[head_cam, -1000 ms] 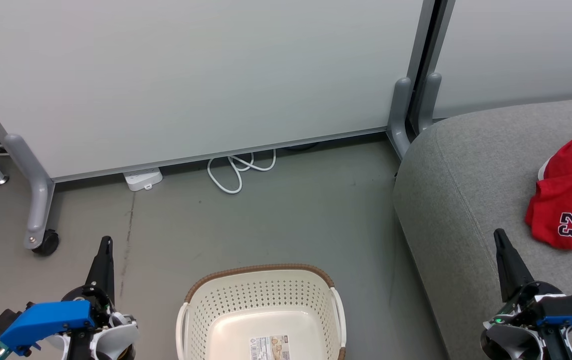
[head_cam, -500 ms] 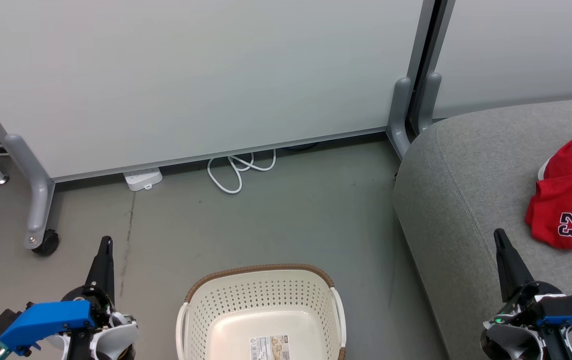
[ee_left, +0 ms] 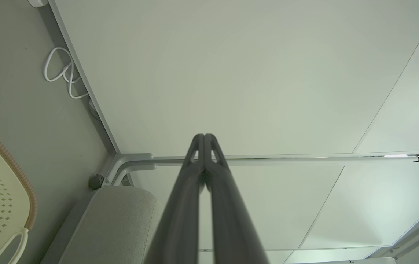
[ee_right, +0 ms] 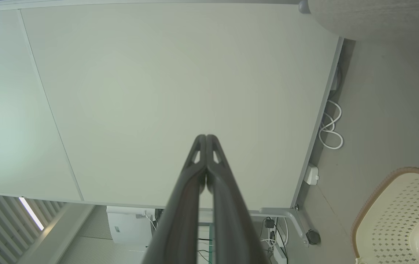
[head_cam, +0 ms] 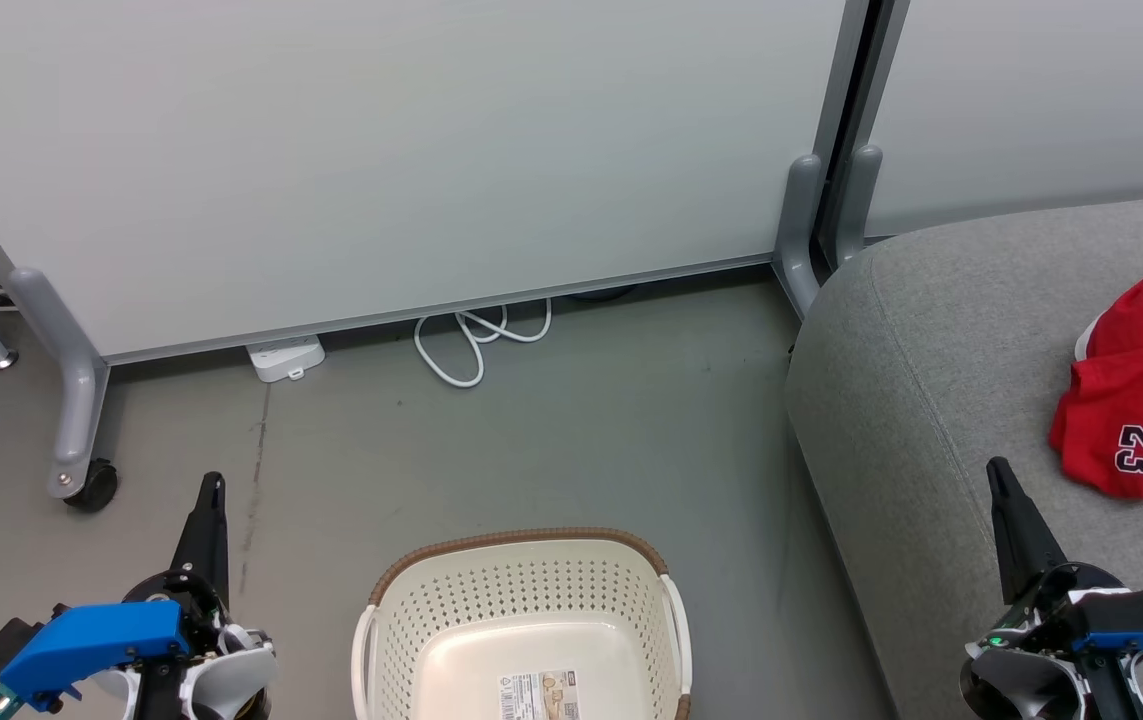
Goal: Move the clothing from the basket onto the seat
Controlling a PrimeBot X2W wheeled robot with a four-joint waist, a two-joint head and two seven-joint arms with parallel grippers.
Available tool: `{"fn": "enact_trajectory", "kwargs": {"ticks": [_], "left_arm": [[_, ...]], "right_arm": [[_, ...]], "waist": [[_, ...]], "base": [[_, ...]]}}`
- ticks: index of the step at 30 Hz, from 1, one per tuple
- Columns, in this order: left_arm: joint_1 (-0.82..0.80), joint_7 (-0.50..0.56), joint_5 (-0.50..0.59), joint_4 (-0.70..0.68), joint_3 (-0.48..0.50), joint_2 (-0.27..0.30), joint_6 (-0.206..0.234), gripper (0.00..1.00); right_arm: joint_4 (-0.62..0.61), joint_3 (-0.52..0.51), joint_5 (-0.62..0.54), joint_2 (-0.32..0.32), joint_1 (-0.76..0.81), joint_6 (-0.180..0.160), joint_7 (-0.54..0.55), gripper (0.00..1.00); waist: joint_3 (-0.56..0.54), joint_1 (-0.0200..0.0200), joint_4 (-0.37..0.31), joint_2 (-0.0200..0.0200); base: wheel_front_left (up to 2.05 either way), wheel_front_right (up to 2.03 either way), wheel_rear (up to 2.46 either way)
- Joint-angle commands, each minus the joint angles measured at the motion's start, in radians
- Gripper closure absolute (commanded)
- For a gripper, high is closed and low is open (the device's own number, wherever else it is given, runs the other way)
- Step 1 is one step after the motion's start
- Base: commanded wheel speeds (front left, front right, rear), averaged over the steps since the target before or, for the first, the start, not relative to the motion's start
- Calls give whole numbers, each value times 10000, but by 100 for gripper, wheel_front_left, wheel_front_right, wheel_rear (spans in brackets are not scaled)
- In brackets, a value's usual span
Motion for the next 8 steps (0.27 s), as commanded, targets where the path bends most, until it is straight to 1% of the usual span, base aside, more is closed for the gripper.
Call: {"fn": "enact_trajectory", "kwargs": {"ticks": [1, 8], "left_arm": [[-96, 38, -19, -41, 19, -2, -94, 100], [-95, 37, -20, -42, 19, -2, -94, 100]], "right_arm": [[-26, -14, 25, 14, -138, 4, 32, 100], [-26, -14, 26, 14, -138, 4, 32, 100]], "waist": [[0, 0, 0, -1], [0, 0, 0, -1]], "base": [[0, 0, 0], [0, 0, 0]]}}
